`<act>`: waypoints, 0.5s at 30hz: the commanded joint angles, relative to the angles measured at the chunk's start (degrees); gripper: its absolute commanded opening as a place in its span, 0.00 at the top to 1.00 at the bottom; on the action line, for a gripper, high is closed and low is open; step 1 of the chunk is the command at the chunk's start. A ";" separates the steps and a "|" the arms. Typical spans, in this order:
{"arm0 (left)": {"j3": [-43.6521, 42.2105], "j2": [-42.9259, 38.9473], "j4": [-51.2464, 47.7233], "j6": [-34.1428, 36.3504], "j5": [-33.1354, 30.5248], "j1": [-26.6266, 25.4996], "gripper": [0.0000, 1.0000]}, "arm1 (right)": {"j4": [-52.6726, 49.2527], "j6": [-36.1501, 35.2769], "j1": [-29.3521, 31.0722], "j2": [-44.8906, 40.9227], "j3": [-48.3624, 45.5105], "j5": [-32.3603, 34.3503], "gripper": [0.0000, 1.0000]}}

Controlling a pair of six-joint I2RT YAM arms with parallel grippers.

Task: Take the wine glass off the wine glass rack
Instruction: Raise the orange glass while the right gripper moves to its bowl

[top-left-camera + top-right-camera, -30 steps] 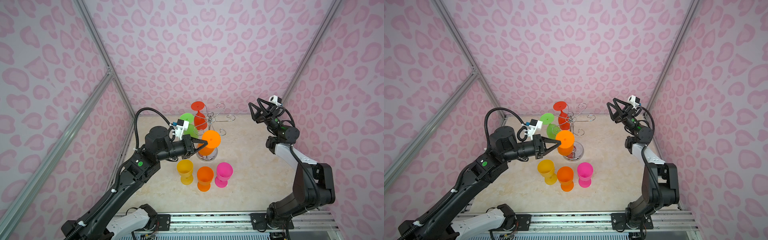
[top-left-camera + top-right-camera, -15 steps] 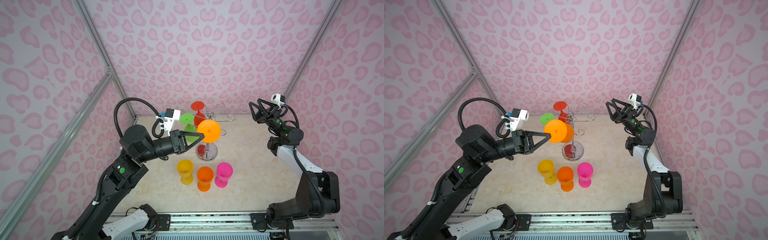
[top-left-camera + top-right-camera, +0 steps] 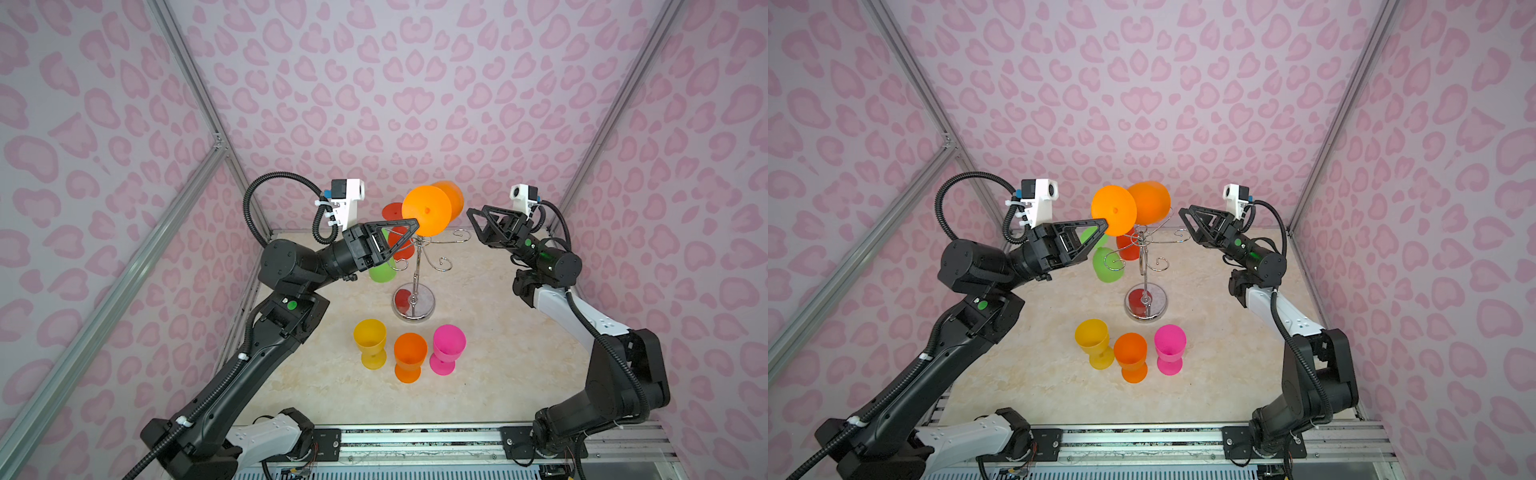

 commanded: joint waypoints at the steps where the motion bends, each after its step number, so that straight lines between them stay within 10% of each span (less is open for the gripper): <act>1: -0.29 2.79 16.09 -8.39 1.78 0.45 0.97 | 2.32 -1.79 0.20 0.50 0.19 -0.16 0.43; 15: -2.75 8.28 27.46 -17.42 0.12 1.50 0.97 | 2.31 -4.05 0.11 1.08 1.59 1.13 0.46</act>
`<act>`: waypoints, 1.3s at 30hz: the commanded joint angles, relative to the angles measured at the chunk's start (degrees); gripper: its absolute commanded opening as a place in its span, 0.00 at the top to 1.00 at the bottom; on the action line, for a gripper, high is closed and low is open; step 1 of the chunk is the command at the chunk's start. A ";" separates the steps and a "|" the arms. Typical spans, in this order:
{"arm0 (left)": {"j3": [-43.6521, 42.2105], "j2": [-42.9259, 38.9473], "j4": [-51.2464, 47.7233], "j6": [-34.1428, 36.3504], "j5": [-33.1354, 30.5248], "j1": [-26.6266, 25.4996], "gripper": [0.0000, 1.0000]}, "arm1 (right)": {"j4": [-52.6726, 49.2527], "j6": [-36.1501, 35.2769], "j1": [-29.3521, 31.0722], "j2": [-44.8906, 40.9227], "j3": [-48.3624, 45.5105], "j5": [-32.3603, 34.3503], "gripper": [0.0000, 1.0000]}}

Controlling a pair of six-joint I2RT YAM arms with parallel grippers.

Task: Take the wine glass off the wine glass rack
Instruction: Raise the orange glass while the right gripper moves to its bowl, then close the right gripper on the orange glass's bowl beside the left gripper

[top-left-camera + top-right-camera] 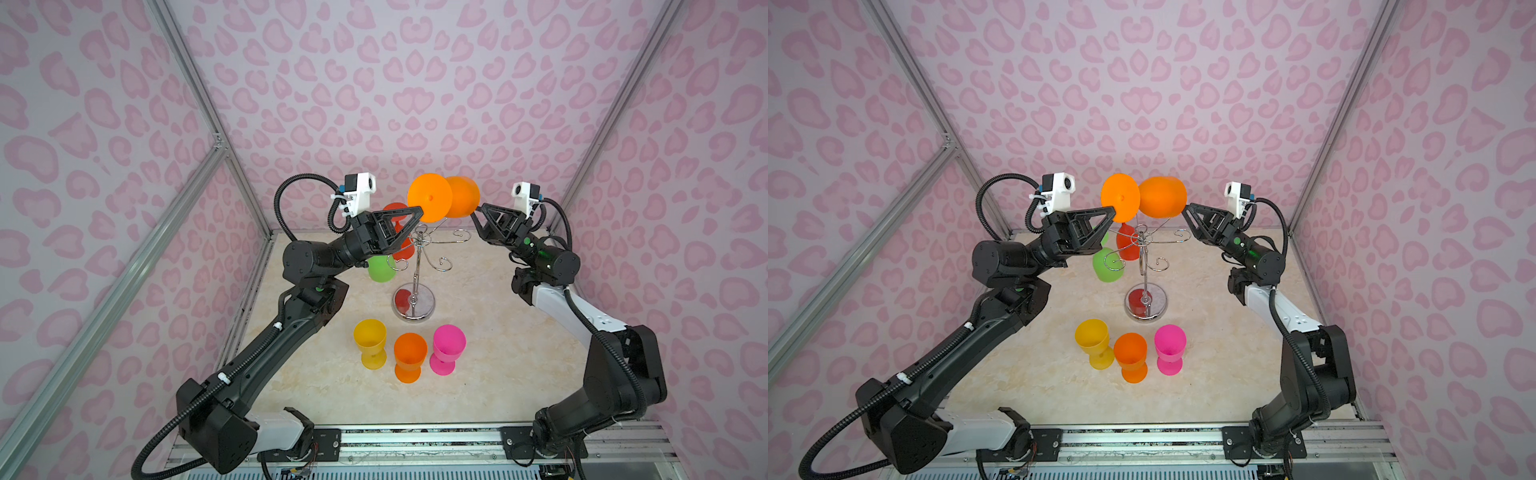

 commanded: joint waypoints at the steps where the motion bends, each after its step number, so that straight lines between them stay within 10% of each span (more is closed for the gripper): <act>1: -1.05 0.93 7.30 -3.18 -1.02 0.25 0.97 | 1.99 -1.32 -0.02 -0.14 0.52 0.16 0.46; 39: 1.50 18.50 34.32 -28.51 -9.24 3.02 0.84 | 2.03 -13.41 0.07 -8.67 -3.41 1.54 0.95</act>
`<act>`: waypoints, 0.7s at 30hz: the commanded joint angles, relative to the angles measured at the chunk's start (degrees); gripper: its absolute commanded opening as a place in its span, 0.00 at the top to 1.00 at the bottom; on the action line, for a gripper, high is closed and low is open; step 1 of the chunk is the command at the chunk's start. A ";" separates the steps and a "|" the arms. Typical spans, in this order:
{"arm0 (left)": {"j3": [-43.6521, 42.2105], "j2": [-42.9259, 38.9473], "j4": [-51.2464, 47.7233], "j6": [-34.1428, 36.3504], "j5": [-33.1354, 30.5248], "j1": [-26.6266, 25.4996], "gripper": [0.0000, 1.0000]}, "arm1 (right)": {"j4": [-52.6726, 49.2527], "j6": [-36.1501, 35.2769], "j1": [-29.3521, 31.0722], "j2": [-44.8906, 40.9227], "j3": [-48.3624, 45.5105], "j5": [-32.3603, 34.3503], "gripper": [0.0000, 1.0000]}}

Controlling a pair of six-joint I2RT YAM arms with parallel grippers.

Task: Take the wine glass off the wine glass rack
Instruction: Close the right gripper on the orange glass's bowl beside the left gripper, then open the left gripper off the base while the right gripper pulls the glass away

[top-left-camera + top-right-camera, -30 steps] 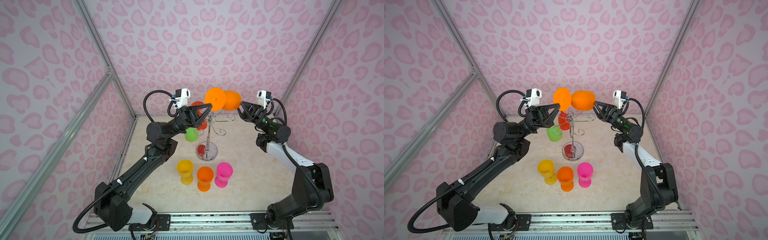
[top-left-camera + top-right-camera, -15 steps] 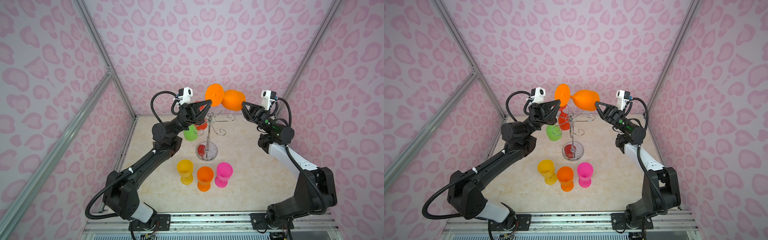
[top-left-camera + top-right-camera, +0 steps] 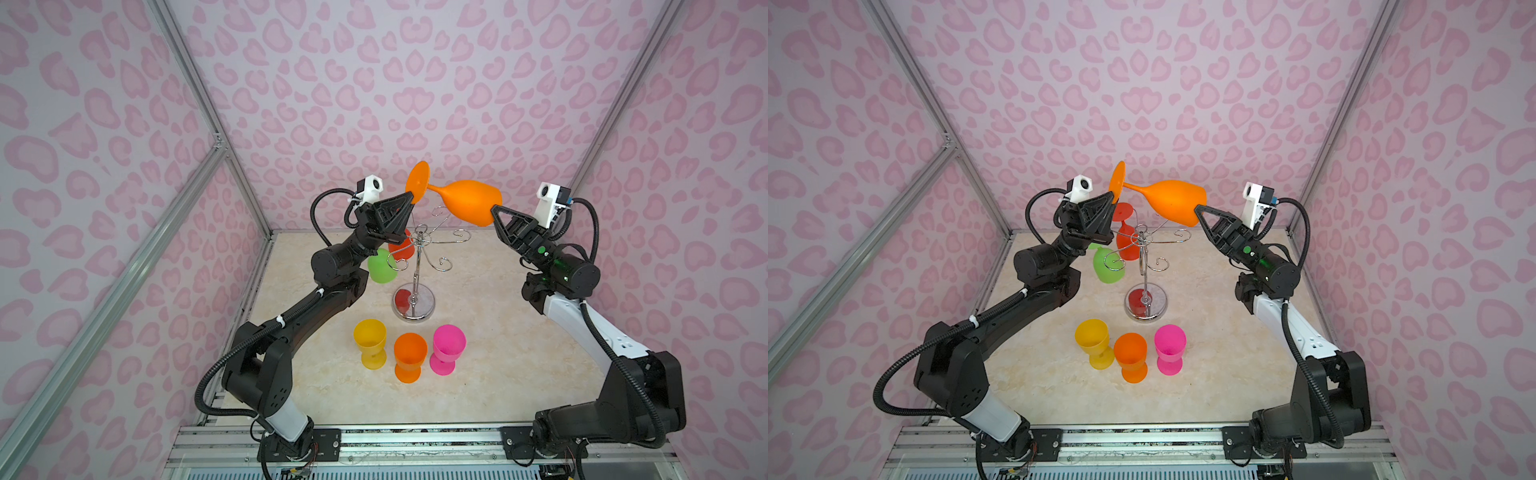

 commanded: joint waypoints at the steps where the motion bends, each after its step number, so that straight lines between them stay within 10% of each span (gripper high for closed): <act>1: 1.26 1.26 3.18 -0.93 -0.10 0.14 0.82 | 2.05 -1.36 0.24 -0.21 -0.49 -0.42 0.97; 21: -0.13 -1.62 1.88 6.49 5.55 0.58 0.52 | -7.80 -3.19 -8.55 -4.96 0.55 2.38 1.00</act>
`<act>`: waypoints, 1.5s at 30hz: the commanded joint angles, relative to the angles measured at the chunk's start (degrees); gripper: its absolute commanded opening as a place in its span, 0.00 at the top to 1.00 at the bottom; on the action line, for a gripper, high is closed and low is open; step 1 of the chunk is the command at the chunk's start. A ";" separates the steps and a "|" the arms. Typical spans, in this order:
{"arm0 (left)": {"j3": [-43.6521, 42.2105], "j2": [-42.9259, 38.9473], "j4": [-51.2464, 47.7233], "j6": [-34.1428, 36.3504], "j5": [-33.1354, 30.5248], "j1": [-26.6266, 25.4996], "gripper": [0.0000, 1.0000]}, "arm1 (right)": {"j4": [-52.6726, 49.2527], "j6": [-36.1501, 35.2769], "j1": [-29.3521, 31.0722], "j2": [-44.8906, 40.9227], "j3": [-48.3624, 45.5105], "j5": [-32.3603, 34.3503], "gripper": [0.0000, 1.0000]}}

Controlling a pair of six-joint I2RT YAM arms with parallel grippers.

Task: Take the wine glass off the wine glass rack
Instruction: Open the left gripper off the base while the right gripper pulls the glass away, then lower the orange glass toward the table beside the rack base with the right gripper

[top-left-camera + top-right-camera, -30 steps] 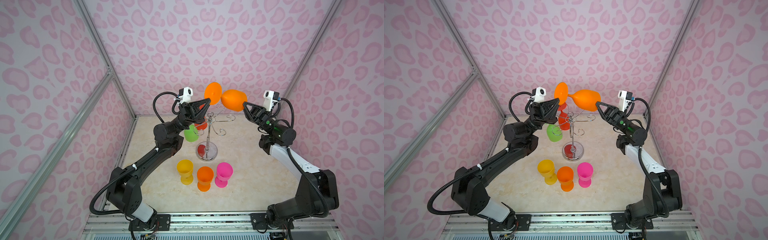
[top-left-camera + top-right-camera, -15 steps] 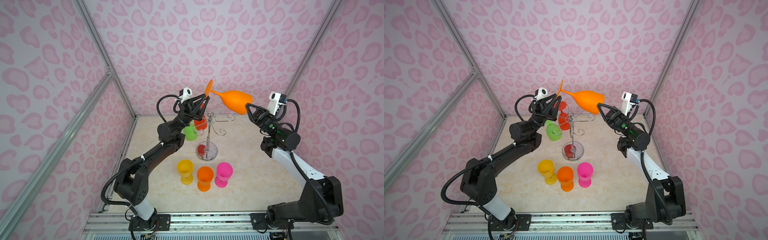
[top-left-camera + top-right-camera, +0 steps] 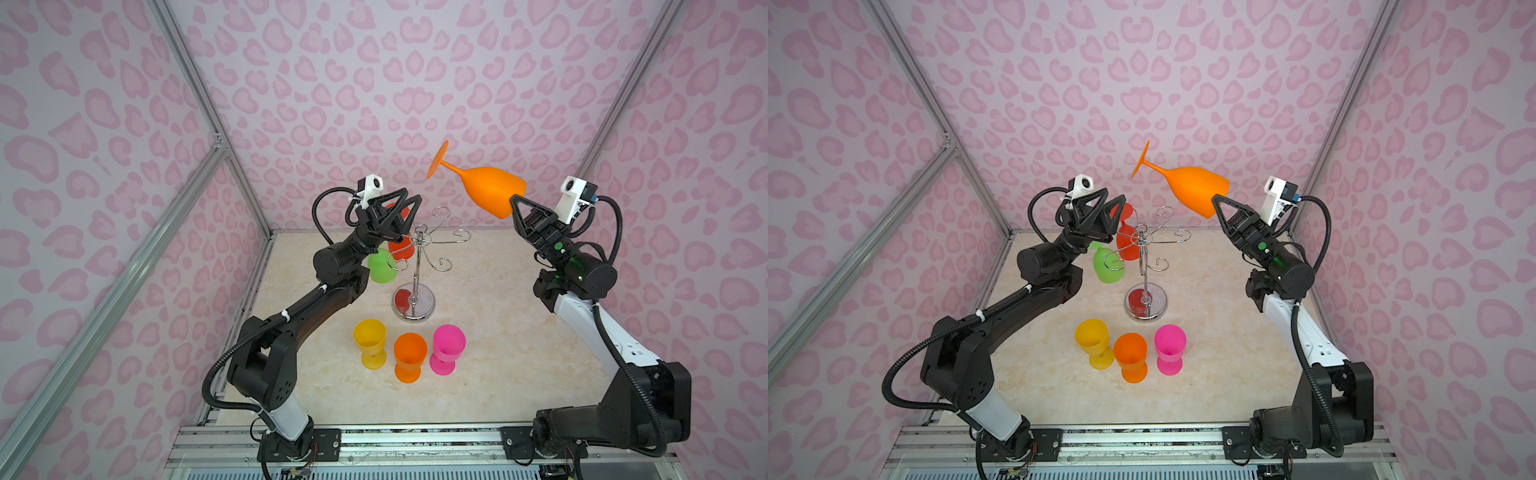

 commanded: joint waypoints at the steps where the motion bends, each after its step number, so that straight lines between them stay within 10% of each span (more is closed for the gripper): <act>1: -0.96 -3.27 -1.24 7.27 4.10 0.09 0.51 | -6.92 -4.81 -2.82 -3.10 -1.33 -0.32 1.00; 12: -1.99 -15.41 -29.58 34.96 11.25 0.32 0.39 | -80.97 -55.25 -7.08 -21.78 5.59 11.94 1.00; 27: 2.23 -31.40 -88.07 81.09 -8.48 1.66 0.31 | -114.40 -71.92 -5.56 -13.69 13.47 23.60 1.00; 36: 1.22 -38.66 -101.85 91.52 -25.27 1.92 0.28 | -123.30 -77.76 0.79 -8.11 11.07 27.32 1.00; 45: 2.13 -38.39 -103.50 92.53 -26.94 2.25 0.28 | -129.36 -81.65 10.72 -1.39 10.37 32.09 1.00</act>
